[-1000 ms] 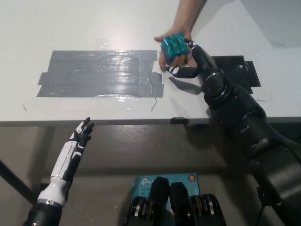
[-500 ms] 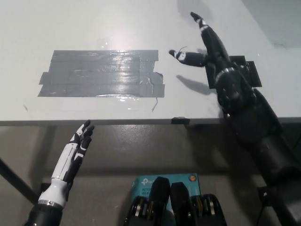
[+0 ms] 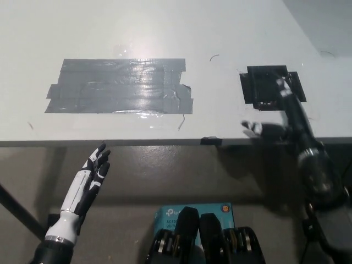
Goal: A rubick's cube is kept in the black marked spot on the table and the robot uses its right arm to pick it up and hands it to a person
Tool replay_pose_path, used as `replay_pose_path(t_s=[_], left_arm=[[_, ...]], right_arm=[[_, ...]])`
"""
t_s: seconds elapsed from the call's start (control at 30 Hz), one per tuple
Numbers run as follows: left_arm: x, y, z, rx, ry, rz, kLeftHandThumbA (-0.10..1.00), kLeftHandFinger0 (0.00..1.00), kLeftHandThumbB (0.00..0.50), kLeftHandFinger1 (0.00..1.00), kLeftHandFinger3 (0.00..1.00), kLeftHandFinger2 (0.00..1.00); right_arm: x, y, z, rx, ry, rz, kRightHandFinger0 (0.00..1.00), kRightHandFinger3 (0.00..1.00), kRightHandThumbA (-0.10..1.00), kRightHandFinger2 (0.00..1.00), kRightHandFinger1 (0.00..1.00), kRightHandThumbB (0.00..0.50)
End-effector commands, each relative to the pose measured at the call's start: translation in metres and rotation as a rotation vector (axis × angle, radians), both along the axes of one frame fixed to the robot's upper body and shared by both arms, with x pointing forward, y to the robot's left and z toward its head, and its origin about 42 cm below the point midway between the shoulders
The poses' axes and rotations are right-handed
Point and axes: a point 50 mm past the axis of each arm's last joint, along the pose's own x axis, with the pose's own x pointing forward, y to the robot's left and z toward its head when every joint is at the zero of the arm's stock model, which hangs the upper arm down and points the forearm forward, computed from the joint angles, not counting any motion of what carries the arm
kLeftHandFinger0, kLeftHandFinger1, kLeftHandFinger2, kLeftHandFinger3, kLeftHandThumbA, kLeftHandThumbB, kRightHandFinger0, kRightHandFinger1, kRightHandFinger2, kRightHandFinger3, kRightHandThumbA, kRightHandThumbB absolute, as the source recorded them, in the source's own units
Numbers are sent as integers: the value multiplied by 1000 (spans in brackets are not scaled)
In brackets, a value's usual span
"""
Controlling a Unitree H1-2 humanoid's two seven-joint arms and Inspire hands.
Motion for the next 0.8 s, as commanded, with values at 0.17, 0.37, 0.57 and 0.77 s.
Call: replay_pose_path(t_s=[0.17,0.37,0.57,0.77], left_arm=[[-18,2,-5,7,-37,-14,868,1000,181,1000,1000,1000],[-22,2,-7,18,-32,-15,875,1000,191,1000,1000,1000],[-22,2,-7,14,-33,-12,861,1000,185,1000,1000,1000],[-20,3,-6,15,-36,-8,847,1000,187,1000,1000,1000]], right_arm=[[-146,-31,84,267,-524,183,1000,1000,1000,1000,1000,213],[-136,-24,39,295,-400,143,1000,1000,1000,1000,1000,204],[-127,-18,5,360,-312,131,1000,1000,1000,1000,1000,222],[-112,-17,-32,371,-202,103,1000,1000,1000,1000,1000,193]])
